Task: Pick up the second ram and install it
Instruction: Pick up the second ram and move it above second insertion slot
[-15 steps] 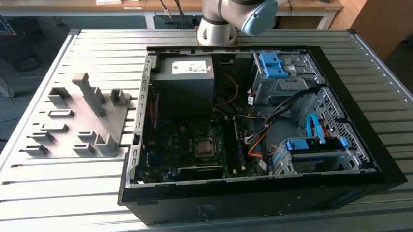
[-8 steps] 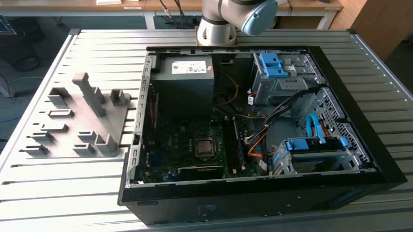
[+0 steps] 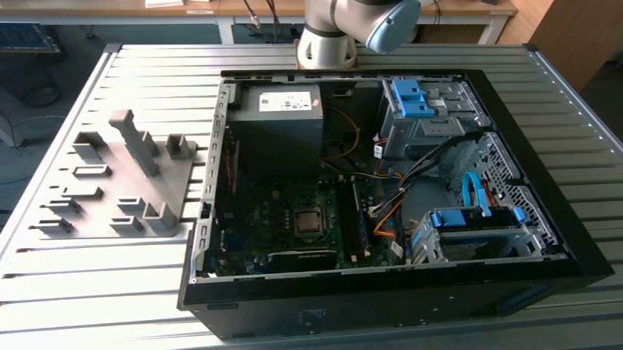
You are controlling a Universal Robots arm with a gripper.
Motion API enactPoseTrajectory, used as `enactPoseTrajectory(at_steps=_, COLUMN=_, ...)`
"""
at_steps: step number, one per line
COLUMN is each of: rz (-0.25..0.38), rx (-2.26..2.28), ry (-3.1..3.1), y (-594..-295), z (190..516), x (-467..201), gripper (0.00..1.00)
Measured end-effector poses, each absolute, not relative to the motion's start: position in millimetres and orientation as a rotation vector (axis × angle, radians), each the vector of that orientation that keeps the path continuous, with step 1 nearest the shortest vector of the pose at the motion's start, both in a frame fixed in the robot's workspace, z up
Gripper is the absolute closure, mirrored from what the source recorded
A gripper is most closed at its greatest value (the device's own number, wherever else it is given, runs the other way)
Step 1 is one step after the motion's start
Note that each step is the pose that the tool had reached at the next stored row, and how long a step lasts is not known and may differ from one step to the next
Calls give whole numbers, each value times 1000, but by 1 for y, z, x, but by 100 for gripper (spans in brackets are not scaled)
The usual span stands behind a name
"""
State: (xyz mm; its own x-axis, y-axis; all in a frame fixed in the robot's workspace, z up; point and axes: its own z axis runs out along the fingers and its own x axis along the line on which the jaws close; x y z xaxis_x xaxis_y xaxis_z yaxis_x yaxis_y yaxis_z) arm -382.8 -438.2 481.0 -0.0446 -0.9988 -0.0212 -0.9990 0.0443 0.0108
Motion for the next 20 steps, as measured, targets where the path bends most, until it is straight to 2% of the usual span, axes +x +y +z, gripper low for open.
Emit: enactPoseTrajectory(at_steps=20, rz=37, rx=-2167, ry=2265, y=-438, z=445, x=-292, gripper=86)
